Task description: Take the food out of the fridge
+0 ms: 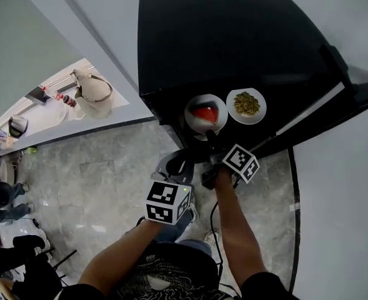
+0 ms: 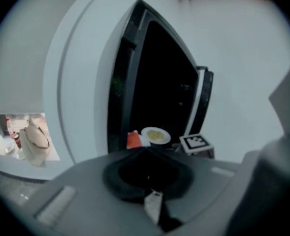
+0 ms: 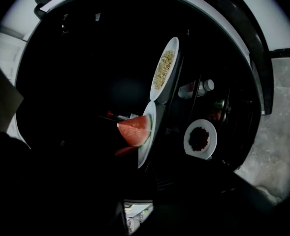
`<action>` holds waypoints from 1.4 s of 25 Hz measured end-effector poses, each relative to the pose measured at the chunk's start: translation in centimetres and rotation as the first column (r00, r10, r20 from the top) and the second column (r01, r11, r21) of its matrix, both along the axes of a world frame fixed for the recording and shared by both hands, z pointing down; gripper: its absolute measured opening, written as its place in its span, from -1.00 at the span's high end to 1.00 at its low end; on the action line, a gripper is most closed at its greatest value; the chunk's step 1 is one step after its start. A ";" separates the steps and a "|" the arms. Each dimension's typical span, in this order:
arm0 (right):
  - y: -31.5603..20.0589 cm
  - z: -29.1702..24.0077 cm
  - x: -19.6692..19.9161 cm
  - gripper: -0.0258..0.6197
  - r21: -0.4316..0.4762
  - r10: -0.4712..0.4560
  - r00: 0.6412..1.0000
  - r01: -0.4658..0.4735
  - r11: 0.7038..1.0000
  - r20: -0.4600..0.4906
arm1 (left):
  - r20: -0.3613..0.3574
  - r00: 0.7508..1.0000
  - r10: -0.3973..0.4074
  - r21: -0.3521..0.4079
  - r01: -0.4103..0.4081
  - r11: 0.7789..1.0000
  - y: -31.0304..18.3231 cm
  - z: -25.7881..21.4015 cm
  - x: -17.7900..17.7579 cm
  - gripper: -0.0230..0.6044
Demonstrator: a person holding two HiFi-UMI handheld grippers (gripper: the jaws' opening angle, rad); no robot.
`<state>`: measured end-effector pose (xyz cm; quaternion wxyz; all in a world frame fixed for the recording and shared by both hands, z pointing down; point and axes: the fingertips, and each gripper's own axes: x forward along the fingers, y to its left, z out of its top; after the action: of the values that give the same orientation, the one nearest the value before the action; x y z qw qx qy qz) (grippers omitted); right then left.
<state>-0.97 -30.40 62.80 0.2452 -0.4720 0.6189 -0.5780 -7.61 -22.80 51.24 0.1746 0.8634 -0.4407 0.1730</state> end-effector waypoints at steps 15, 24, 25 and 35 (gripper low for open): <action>0.6 0.4 0.3 0.88 -0.039 0.039 0.981 -0.032 0.999 0.191 | -0.007 1.000 -0.003 -0.009 0.003 1.000 0.3 0.2 0.3 0.92; -0.1 0.6 0.3 0.88 -0.079 0.035 0.972 -0.017 0.997 0.233 | -0.007 1.000 -0.015 -0.013 0.015 1.000 0.3 0.2 -0.1 0.92; -0.1 0.5 0.4 0.89 -0.077 0.038 0.969 -0.020 0.997 0.242 | -0.008 1.000 -0.017 -0.013 0.017 1.000 0.3 0.2 -0.2 0.92; -0.4 -0.3 0.9 0.90 -0.020 0.023 0.963 -0.018 1.000 0.269 | -0.012 1.000 -0.012 -0.019 0.012 1.000 0.5 0.1 -0.4 0.92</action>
<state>-0.11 -30.76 62.46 0.3288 -0.3974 0.5698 -0.6398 -8.06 -22.31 51.39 0.1865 0.8600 -0.4431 0.1708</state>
